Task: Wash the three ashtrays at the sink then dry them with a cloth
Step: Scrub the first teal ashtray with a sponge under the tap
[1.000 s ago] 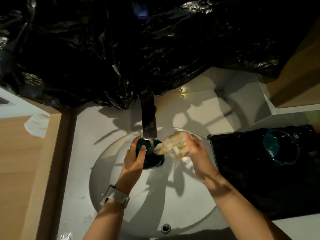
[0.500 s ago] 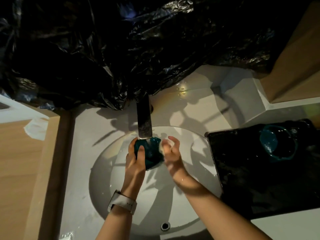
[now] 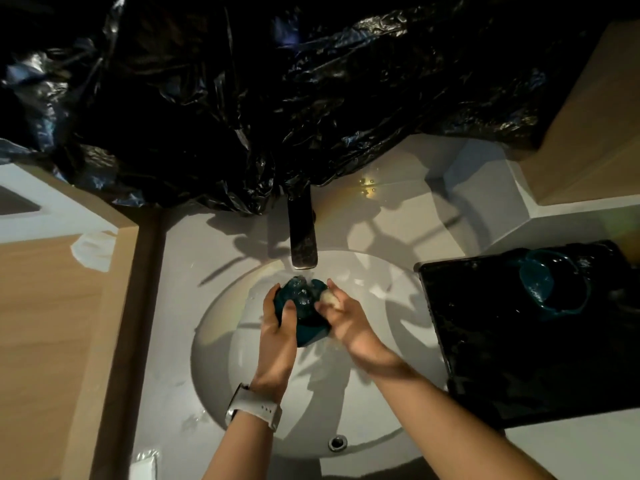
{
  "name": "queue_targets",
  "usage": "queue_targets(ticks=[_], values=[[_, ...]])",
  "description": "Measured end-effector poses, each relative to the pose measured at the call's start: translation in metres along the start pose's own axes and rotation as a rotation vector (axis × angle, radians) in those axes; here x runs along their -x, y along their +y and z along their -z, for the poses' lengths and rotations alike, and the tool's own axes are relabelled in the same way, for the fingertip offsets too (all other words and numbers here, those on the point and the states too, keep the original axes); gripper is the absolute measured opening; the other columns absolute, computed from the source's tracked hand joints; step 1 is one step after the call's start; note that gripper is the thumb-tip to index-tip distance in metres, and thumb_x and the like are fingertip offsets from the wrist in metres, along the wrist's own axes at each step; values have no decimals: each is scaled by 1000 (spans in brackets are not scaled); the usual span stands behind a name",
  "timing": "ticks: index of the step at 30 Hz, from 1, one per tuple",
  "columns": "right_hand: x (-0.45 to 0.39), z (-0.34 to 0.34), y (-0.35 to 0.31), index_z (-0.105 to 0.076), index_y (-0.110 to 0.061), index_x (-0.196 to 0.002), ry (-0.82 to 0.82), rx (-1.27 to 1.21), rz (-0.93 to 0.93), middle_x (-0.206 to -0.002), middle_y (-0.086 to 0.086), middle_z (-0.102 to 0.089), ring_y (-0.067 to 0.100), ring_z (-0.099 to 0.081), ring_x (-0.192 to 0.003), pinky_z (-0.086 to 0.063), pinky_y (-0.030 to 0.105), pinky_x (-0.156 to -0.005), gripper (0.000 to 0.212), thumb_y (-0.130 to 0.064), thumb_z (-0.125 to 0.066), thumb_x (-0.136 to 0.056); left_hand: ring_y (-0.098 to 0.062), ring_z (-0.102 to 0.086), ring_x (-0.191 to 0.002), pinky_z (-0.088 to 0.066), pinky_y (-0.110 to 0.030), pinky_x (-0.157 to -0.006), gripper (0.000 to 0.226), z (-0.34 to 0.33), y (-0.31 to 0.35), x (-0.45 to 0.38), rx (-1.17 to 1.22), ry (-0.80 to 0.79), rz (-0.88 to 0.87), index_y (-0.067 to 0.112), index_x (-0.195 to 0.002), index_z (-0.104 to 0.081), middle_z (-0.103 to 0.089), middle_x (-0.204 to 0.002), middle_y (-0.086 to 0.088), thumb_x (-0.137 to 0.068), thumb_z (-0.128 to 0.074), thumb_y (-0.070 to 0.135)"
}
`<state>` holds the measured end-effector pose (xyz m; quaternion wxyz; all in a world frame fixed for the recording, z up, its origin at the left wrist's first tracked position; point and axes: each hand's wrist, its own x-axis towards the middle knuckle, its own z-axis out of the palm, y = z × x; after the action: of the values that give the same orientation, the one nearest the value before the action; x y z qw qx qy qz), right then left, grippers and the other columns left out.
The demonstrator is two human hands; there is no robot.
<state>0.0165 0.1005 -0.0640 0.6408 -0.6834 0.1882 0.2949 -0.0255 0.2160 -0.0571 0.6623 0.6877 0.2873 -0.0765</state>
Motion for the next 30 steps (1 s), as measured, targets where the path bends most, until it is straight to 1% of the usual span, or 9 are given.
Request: queue_targets(ticks=[5, 8, 10, 12, 15, 19, 22, 27, 30], values=[[10, 6, -27, -51, -28, -135, -4, -103, -93, -123, 7, -62, 23, -61, -106, -52, 32, -77, 47, -36, -60, -89, -21, -51, -129, -41, -45, -112, 43, 0, 6, 28, 138, -58, -14, 36, -147, -31, -50, -142, -3, -106, -38, 27], [20, 7, -31, -62, -24, -76, -30, -224, -156, -65, 0, -59, 19, -54, -60, -38, 28, -55, 28, -48, -49, -82, -19, -53, -125, -42, -47, -111, 44, 3, 16, 24, 142, -57, -44, 37, -148, -29, -51, -140, -2, -106, -38, 28], [19, 10, -28, -53, -30, -73, -59, -200, -119, -45, -4, -51, 19, -48, -49, -39, 30, -58, 14, -39, -46, -82, -15, -56, -120, -43, -46, -110, 44, 3, 20, 17, 116, -60, -55, 36, -148, -27, -52, -139, -2, -107, -38, 28], [10, 16, -22, -49, -38, -113, -135, -210, -58, -78, -1, -70, 19, -63, -73, -47, 33, -73, 21, -29, -48, -95, -14, -58, -119, -43, -46, -110, 43, 1, 19, 7, 99, -65, -70, 35, -148, -28, -53, -138, -2, -107, -37, 28], [-8, 25, -13, -31, -33, -147, -176, -199, -9, -138, -2, -54, 17, -52, -121, -47, 34, -96, 60, -28, -58, -94, -15, -59, -120, -46, -44, -107, 37, -5, 9, -6, 63, -65, -83, 42, -142, -32, -57, -133, 7, -107, -36, 29], [-33, 25, 1, -40, -31, -137, -151, -233, -144, -128, 4, -62, 25, -60, -116, -56, 40, -85, 71, -38, -77, -77, -17, -56, -123, -48, -37, -104, 39, -13, -1, -13, 62, -31, -90, 38, -142, -35, -56, -134, 5, -107, -38, 24], [-40, 17, 3, -59, -22, -124, -199, -213, -193, -111, 8, -71, 29, -69, -102, -54, 48, -90, 71, -51, -83, -63, -17, -61, -119, -50, -49, -102, 40, -11, -2, -11, 141, -19, -53, 34, -144, -35, -60, -128, 9, -106, -40, 24], [-40, 11, -5, -66, -7, -102, -118, -178, -15, -81, 10, -68, 26, -63, -75, -53, 28, -64, 14, -12, -63, -89, -23, -68, -107, -61, -36, -80, 45, 4, 11, -10, 200, -81, 73, 35, -142, -35, -61, -127, -1, -102, -47, 15], [-40, 16, -6, -68, -13, -98, -174, -66, 89, -83, 6, -70, 21, -65, -78, -52, 26, -67, 12, -9, -62, -88, -23, -70, -101, -59, -27, -67, 39, 14, 29, -18, 53, -130, 110, 26, -131, -49, -65, -121, -4, -94, -60, 29]])
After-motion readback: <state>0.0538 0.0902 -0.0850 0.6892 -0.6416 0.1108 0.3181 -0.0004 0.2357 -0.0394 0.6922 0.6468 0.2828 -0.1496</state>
